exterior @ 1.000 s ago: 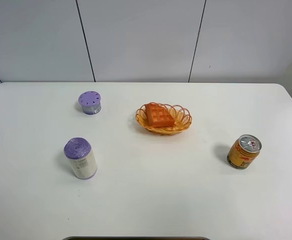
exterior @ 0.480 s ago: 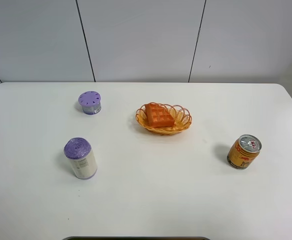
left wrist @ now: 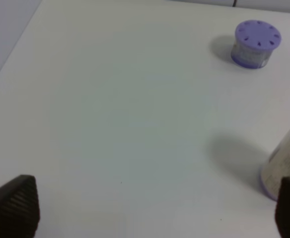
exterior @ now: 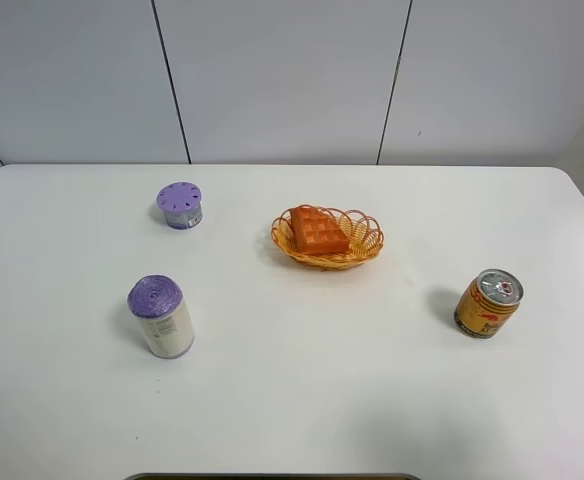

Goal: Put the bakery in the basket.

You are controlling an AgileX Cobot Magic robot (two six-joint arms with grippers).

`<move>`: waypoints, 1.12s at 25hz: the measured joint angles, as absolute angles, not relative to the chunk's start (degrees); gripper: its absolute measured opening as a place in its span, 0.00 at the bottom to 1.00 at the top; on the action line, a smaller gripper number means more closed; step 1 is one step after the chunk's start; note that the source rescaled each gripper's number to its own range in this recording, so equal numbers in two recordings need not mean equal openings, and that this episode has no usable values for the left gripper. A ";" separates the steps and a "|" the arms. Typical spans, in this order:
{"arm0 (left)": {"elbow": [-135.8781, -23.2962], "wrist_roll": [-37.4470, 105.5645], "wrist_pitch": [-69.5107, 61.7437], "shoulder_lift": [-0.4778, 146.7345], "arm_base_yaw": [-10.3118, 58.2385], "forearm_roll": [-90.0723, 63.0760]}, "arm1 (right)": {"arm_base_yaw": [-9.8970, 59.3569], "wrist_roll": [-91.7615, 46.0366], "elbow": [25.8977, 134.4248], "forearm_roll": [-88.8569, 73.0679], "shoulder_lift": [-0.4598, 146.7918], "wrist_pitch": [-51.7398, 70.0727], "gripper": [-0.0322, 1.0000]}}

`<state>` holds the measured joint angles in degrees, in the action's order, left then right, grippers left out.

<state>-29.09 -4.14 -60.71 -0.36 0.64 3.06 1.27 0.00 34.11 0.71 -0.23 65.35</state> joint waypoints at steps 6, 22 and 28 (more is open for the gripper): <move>-29.09 -4.14 -60.71 -0.36 0.64 3.06 | 1.27 -0.36 29.42 0.41 -0.18 62.18 1.00; -29.09 -4.14 -60.71 -0.36 0.64 3.06 | 1.27 -1.74 28.86 0.00 -0.18 61.15 1.00; -29.09 -4.14 -60.71 -0.36 0.64 3.06 | 1.27 -1.74 28.86 0.00 -0.18 61.15 1.00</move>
